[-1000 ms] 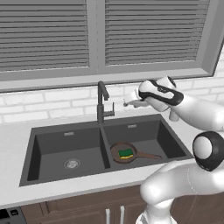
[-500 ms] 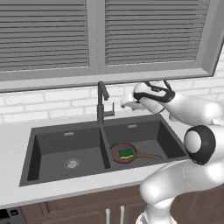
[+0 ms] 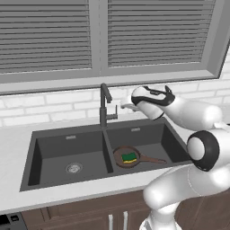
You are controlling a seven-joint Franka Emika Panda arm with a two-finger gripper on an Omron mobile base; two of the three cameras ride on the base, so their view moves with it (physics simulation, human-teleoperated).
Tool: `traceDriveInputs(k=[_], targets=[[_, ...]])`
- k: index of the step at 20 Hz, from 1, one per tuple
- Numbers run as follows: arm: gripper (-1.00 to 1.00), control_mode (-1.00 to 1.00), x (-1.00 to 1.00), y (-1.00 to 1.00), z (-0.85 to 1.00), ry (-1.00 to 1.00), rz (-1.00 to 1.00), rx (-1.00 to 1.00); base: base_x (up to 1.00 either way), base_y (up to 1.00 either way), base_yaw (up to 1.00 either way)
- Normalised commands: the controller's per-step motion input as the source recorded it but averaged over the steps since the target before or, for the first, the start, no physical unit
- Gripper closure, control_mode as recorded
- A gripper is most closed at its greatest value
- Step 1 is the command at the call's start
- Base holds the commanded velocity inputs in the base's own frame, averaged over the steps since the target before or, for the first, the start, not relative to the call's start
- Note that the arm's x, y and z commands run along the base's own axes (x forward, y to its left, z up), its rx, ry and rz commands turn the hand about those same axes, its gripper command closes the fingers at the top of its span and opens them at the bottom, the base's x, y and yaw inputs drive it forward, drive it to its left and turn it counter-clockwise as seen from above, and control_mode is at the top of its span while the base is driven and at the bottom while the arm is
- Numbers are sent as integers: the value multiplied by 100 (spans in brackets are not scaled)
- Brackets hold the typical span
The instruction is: Pick the pan and sponge and place them into the sink. Then turn on the water.
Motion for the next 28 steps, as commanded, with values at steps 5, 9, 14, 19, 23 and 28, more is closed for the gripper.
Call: traceDriveInputs(k=[5, 9, 14, 19, 23, 28], targets=[[-100, -100, 8, -3, -43, -14, 0, 0, 0, 0, 0], [-100, -100, 11, -26, -40, -9, 0, 1, 0, 0, 0], [-100, -100, 5, -40, -54, -4, 0, 2, 0, 0, 0], [-100, -100, 3, -13, -30, -8, 0, 1, 0, 0, 0], [-100, -100, 3, 24, -6, -12, 0, 0, 0, 0, 0], [-100, -100, 17, 24, -49, -6, 0, -3, 0, 0, 0]])
